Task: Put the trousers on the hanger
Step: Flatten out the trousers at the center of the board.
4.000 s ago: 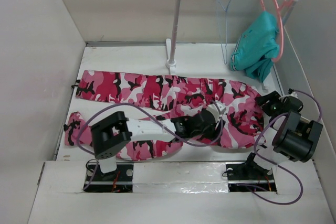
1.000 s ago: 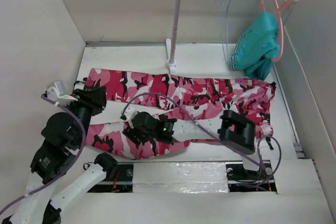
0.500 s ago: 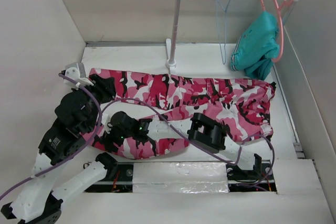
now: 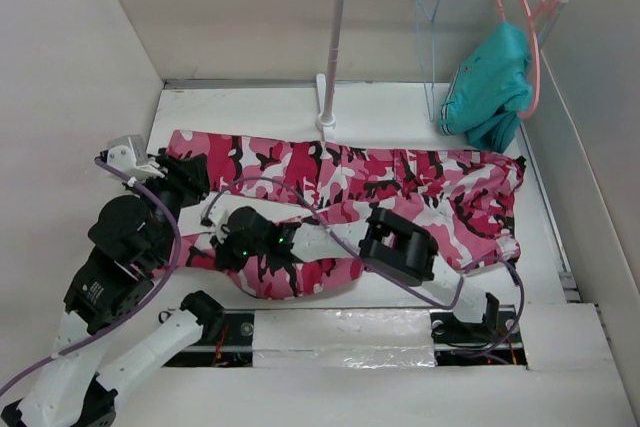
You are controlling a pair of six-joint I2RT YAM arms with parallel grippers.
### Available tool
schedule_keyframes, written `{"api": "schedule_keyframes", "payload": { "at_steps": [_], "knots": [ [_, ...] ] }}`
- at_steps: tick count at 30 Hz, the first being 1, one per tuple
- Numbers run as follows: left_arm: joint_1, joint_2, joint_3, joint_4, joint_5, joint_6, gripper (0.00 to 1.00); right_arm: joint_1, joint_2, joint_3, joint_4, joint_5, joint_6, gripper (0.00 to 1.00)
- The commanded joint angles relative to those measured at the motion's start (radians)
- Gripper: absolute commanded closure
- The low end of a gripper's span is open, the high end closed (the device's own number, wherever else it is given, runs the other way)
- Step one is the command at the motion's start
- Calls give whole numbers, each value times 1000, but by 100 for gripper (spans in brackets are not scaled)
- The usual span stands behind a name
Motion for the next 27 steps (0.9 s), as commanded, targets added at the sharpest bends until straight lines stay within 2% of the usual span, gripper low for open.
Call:
{"api": "schedule_keyframes", "payload": {
  "at_steps": [1,5,10,15,18,20,23,25,27],
  "knots": [
    [1,17,0,42,-13,21,64,-86,-161,-54,174,94,49,100],
    [1,45,-12,68,-13,27,64,-164,-328,-112,136,125,8,100],
    [1,117,-18,118,-17,21,64,-195,-437,-138,4,151,-79,100],
    [1,166,-58,114,-65,-7,65,-59,-429,-253,-43,155,-115,100],
    [10,160,-117,59,-71,-74,65,12,-383,-339,-40,177,-106,100],
    [10,140,-188,46,-13,-135,65,63,-386,-377,-80,324,-78,100],
    [10,126,-263,66,23,-177,66,63,-486,-517,-45,450,-24,100],
    [30,154,-236,59,20,-179,67,31,-549,-590,12,418,-41,100],
    [42,171,-179,75,29,-172,68,1,-613,-583,12,372,-76,100]
  ]
}}
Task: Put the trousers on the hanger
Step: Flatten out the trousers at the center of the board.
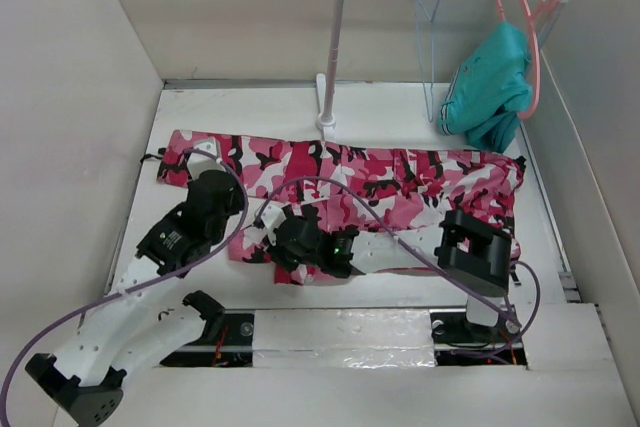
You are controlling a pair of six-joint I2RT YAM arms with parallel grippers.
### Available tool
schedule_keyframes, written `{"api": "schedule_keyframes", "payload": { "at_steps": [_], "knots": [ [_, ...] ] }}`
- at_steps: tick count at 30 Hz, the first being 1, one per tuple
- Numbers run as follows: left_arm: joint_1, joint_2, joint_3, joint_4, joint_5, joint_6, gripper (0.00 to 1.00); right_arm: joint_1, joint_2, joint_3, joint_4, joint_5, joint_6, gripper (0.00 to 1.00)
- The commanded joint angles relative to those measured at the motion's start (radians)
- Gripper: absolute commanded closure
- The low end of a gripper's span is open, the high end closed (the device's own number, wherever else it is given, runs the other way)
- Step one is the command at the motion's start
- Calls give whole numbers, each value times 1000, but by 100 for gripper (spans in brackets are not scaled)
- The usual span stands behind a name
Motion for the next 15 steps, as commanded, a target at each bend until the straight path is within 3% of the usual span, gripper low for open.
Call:
{"api": "schedule_keyframes", "payload": {
  "at_steps": [1,4,6,10,11,15],
  "knots": [
    [19,21,134,204,20,-54,68,-11,-113,22,-14,-22,-108,100],
    [19,113,239,221,15,-25,67,-2,-175,166,-144,59,-166,100],
    [19,167,295,221,15,-5,67,-37,-294,158,-126,89,-184,100],
    [19,270,373,252,29,33,67,-167,-489,-74,-37,89,-86,100],
    [19,279,366,276,65,33,67,-193,-504,-191,2,83,-63,100],
    [19,319,255,319,164,-20,67,-253,-455,-375,27,37,49,100]
  ]
}}
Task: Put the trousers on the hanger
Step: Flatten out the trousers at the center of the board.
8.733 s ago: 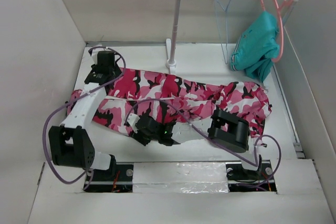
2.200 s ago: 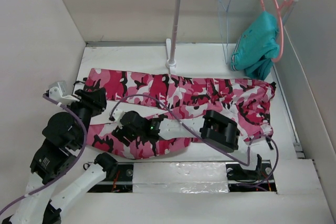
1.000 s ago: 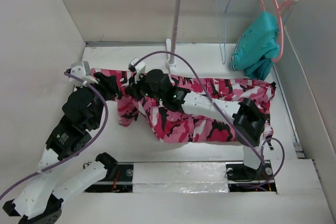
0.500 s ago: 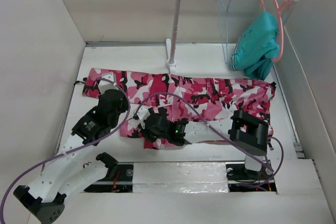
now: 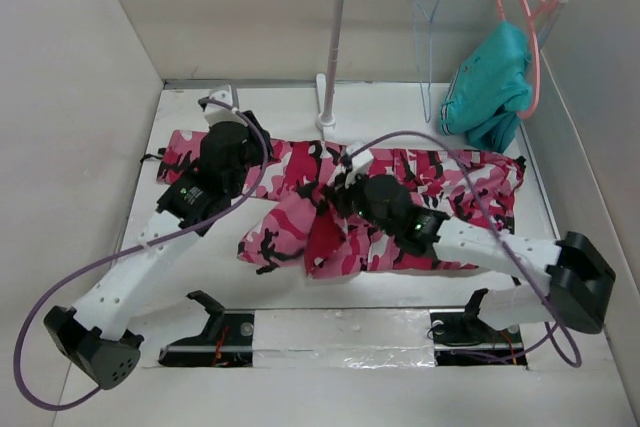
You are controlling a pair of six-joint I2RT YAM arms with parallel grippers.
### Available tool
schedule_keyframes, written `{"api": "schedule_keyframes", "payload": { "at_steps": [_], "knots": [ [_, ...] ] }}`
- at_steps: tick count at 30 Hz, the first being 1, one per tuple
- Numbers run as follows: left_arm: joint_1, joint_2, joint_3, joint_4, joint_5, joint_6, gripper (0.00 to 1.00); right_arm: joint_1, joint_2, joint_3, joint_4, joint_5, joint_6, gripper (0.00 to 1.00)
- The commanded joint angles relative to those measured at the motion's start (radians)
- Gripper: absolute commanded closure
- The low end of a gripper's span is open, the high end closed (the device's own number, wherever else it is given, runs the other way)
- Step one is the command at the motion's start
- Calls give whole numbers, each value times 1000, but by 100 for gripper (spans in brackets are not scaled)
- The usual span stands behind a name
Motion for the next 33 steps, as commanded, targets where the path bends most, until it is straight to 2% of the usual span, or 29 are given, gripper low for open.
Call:
{"api": "schedule_keyframes", "payload": {
  "at_steps": [1,5,7,8,10,11,13,15,17,18,20,21,23,26,29,30,33],
  "knots": [
    [3,8,-101,59,106,-32,68,-3,128,-196,-37,-10,133,100],
    [3,-51,-349,120,204,-88,67,6,142,-342,45,-9,233,100],
    [-26,-85,-412,131,208,-113,66,15,142,-353,37,1,243,82],
    [-40,-94,-446,123,179,-122,65,28,141,-344,29,24,238,64],
    [-63,-116,-453,83,162,-144,65,46,118,-317,-21,52,205,49],
    [-72,-128,-457,74,158,-147,65,61,102,-277,-49,87,192,37],
    [-72,-182,-465,53,163,-156,65,120,46,-226,-148,141,149,31],
    [-72,-222,-503,42,159,-170,65,160,9,-162,-228,202,117,29],
    [-81,-272,-540,40,146,-200,66,213,-22,-134,-262,167,60,29],
    [-81,-283,-543,37,125,-211,67,232,-22,-125,-248,147,43,32],
    [-81,-298,-516,34,103,-222,71,284,14,-106,-195,54,-6,46],
    [-81,-302,-488,22,91,-214,73,298,41,-94,-170,25,-26,68],
    [-81,-311,-395,4,80,-187,75,336,154,-13,-188,-23,-55,100],
    [-81,-346,-280,-41,47,-150,81,379,274,97,-219,-36,-83,100],
    [-81,-387,-218,-70,10,-96,83,397,415,157,-201,-86,-73,63],
    [-81,-390,-204,-94,-9,-83,83,397,470,171,-198,-89,-70,45],
    [-81,-400,-184,-122,-15,-70,83,397,539,226,-208,-101,-61,36]
  ]
}}
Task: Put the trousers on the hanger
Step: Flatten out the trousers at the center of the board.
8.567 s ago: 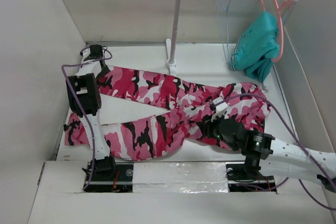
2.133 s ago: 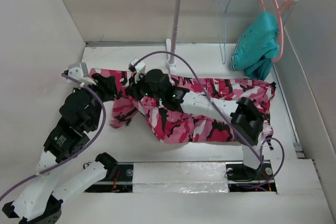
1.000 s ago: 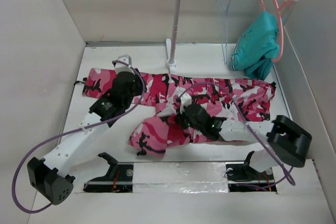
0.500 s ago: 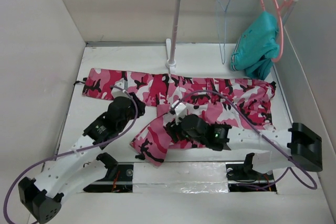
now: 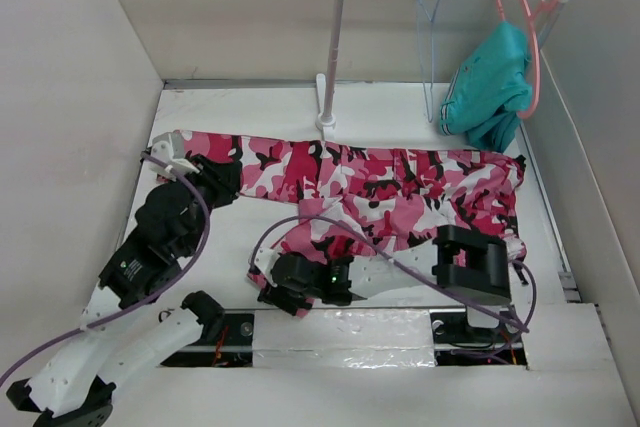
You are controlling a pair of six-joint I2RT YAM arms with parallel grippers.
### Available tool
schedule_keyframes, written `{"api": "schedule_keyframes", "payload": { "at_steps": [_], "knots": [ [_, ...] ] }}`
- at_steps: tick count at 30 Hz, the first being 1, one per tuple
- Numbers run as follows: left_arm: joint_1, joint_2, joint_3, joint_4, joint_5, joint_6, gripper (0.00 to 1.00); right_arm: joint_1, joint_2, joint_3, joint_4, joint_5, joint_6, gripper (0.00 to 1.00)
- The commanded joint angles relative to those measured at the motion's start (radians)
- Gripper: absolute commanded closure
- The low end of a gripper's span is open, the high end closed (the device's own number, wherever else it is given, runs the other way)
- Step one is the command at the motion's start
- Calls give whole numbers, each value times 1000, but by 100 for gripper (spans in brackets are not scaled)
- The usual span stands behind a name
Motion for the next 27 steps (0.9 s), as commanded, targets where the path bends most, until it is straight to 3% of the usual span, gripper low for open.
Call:
{"api": "schedule_keyframes", "payload": {
  "at_steps": [1,5,9,13,17,21,22,24,27],
  "knots": [
    [-3,-24,28,-55,-42,50,82,0,72,88,-9,-39,-7,36],
    [-3,-54,10,-41,-35,61,81,0,198,189,-79,-2,4,41],
    [-3,-62,10,-32,-9,68,81,-20,307,300,-83,29,24,100],
    [-3,-77,1,-23,-15,67,78,-138,413,503,51,-60,85,100],
    [-3,-85,24,-35,-67,76,75,-285,566,912,143,-317,257,100],
    [-3,-79,9,-72,-98,58,72,-330,628,1029,144,-398,321,32],
    [-3,-88,-11,-62,-96,39,70,-339,587,998,155,-381,324,23],
    [-3,-93,-83,-38,-90,10,70,-367,531,917,228,-399,331,17],
    [-3,-87,-162,-18,-75,-63,70,-416,378,667,346,-399,343,19]
  ]
}}
